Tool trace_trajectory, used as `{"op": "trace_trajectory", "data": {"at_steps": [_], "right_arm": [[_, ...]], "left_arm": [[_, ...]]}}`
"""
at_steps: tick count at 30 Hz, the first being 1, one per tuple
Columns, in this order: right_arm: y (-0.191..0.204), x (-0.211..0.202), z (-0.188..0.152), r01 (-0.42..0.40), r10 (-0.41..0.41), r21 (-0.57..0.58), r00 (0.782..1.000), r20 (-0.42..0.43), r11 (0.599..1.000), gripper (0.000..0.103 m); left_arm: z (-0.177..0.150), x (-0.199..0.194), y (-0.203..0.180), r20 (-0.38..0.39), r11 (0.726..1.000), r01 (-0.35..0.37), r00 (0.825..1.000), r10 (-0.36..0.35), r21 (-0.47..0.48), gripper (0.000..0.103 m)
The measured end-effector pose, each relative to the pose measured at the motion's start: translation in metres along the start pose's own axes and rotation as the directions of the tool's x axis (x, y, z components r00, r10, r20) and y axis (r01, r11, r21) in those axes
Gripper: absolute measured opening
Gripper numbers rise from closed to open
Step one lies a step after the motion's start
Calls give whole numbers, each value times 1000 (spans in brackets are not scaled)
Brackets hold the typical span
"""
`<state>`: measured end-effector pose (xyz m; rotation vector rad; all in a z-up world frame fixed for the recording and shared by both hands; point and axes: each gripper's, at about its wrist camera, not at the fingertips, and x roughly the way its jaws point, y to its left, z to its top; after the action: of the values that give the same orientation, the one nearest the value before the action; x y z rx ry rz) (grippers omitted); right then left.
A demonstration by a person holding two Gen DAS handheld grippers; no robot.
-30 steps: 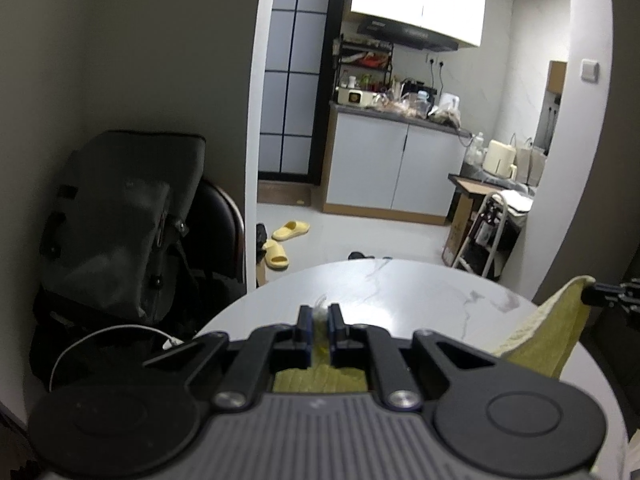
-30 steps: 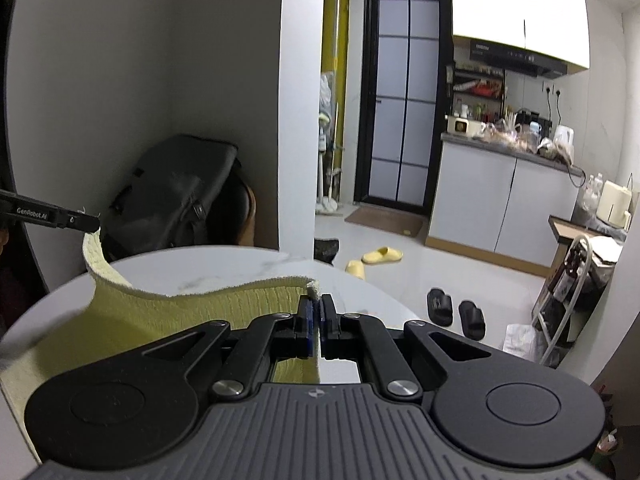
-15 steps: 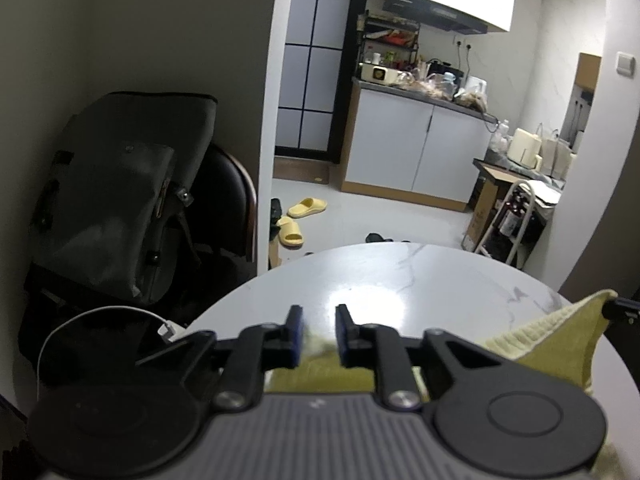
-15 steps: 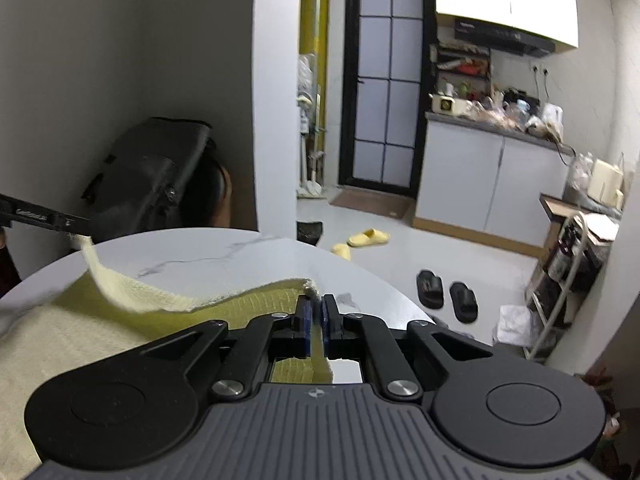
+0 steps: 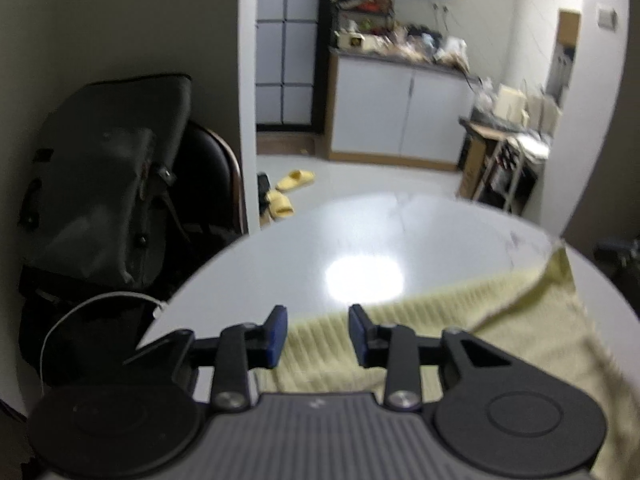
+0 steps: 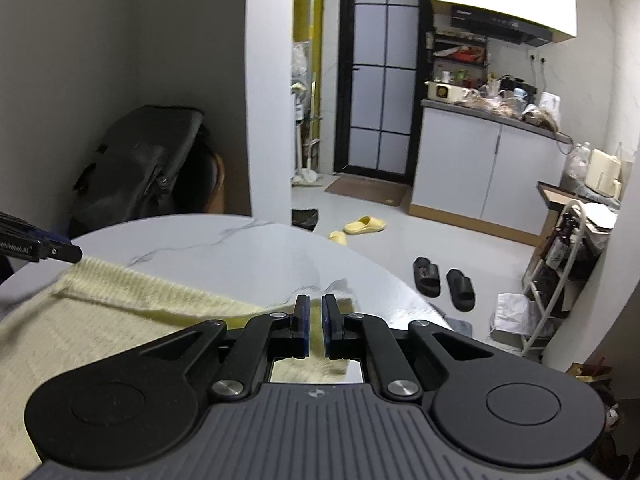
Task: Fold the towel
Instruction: 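Lower the towel flat onto the table with both grippers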
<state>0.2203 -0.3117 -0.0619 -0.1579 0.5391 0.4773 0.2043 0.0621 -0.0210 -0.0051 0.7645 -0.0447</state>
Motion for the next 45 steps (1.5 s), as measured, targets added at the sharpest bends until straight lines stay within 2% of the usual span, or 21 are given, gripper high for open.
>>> {"op": "trace_trajectory", "data": {"at_steps": [6,12,14,15,16,19,21,35,41,42,45], "right_arm": [[11,6,-6,-50,48,-23,996,-69,998,8],[21,12,-13,-97,91,-36,987,-135,995,8],[22,14,-16,-106,99,-40,983,-157,994,8],[23,16,-18,-110,102,-40,981,-167,993,8],[23,18,-20,-117,107,-40,977,-186,992,8],[24,22,-26,-138,123,-48,965,-230,989,8],[26,21,-27,-136,119,-62,966,-230,989,8],[22,18,-30,-162,142,-70,963,-231,984,8],[21,19,-29,-166,144,-79,962,-232,983,8],[22,19,-29,-166,143,-82,962,-233,983,8],[24,19,-28,-167,143,-87,962,-233,982,8]], "left_arm": [[-13,2,-11,-62,997,45,997,-41,69,34],[-18,9,-14,-87,993,42,996,-33,106,36],[-18,10,-11,-79,995,37,996,-30,95,27],[-18,11,-9,-74,995,26,997,-19,93,13],[-18,12,-7,-72,996,24,997,-18,88,10],[-15,13,-4,-66,996,22,998,-17,83,5],[-12,13,-5,-61,995,20,998,-14,95,4],[33,28,-4,15,994,-20,1000,19,111,4],[38,44,0,19,995,-61,998,60,81,13],[38,46,1,21,994,-69,997,68,80,17],[39,50,3,21,993,-88,996,86,77,19]]}}
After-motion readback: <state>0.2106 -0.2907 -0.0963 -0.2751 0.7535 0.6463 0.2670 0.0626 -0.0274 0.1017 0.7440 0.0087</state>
